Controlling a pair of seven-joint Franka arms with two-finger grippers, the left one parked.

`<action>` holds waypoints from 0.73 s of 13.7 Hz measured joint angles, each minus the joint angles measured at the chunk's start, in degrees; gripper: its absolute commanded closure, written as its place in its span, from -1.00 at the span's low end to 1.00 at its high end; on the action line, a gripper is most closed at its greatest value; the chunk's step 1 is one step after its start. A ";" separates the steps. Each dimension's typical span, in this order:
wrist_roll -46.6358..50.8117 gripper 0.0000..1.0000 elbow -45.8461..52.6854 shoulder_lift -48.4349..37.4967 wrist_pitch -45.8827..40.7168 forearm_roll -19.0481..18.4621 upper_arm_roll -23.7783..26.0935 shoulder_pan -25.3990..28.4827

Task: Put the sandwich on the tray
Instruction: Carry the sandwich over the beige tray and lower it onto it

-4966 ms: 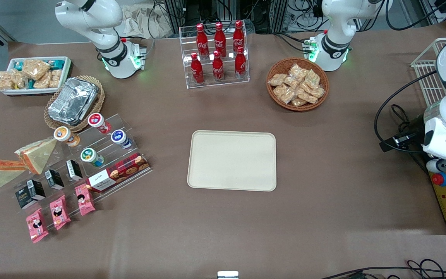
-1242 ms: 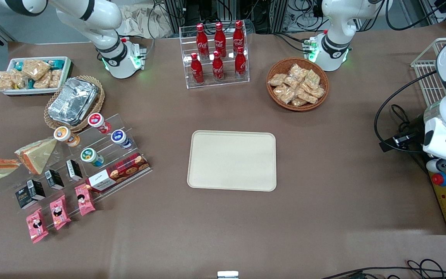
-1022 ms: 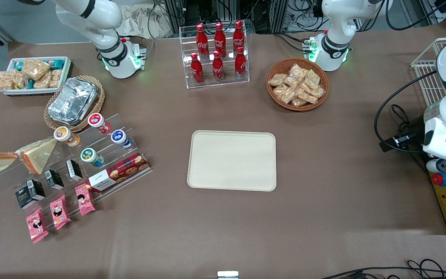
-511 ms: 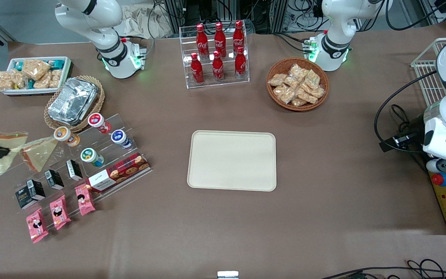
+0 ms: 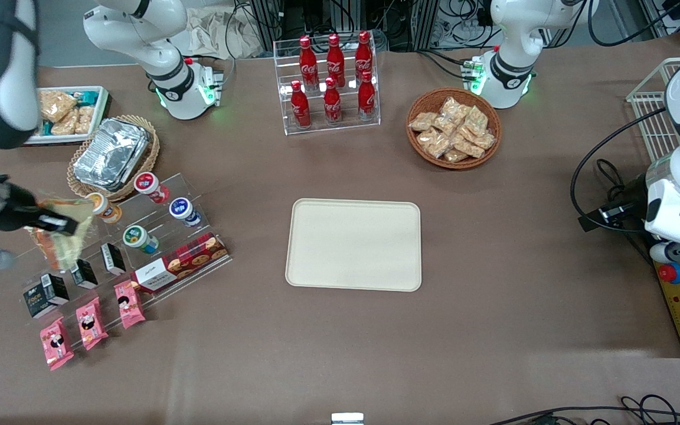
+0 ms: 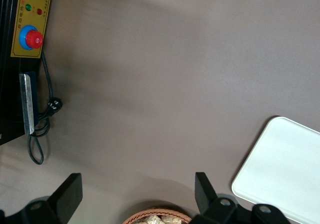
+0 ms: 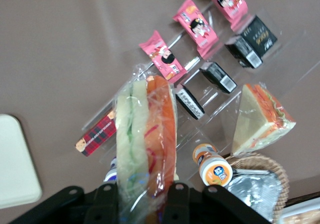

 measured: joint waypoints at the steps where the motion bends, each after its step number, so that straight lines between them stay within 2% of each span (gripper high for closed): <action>1: -0.19 0.76 0.00 0.01 -0.04 -2.19 0.14 3.30; 2: -0.21 0.86 -0.01 0.04 -0.06 -3.49 0.26 6.80; 6: -0.26 0.87 -0.15 0.71 0.24 -4.16 0.75 18.14; 10: -0.38 0.87 -0.41 4.63 6.69 -3.70 0.95 27.50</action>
